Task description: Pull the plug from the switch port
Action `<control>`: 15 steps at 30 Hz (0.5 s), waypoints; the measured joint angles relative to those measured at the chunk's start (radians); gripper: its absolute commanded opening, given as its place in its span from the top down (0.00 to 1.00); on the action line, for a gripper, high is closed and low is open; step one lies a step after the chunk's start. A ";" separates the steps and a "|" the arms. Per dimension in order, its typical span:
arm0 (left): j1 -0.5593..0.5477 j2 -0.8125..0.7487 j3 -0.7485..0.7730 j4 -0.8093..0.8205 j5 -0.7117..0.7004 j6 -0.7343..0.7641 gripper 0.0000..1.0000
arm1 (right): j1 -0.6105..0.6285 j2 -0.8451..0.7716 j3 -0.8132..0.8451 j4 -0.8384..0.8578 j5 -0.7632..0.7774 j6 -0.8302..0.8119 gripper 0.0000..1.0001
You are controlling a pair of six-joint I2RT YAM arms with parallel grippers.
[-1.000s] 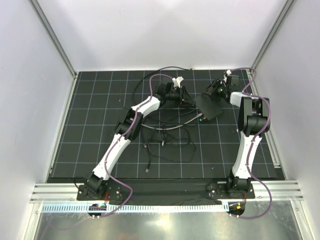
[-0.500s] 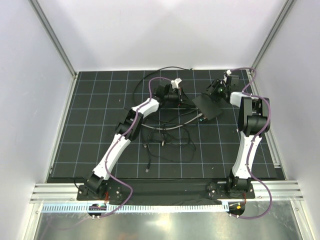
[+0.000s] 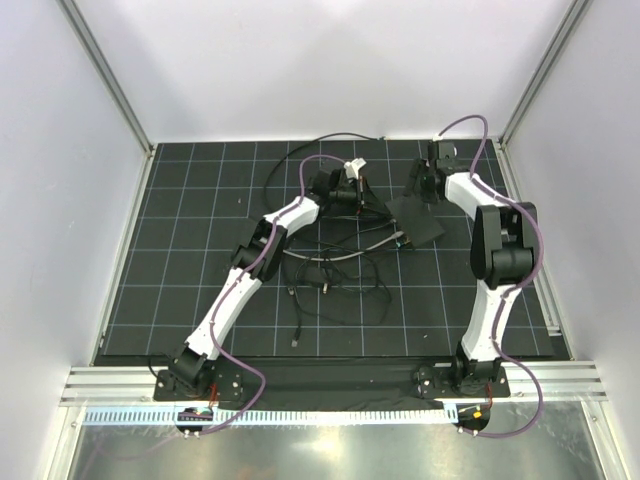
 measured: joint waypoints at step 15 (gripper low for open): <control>-0.002 0.000 0.013 -0.027 0.008 0.044 1.00 | 0.151 -0.146 0.000 -0.203 -0.056 -0.045 0.99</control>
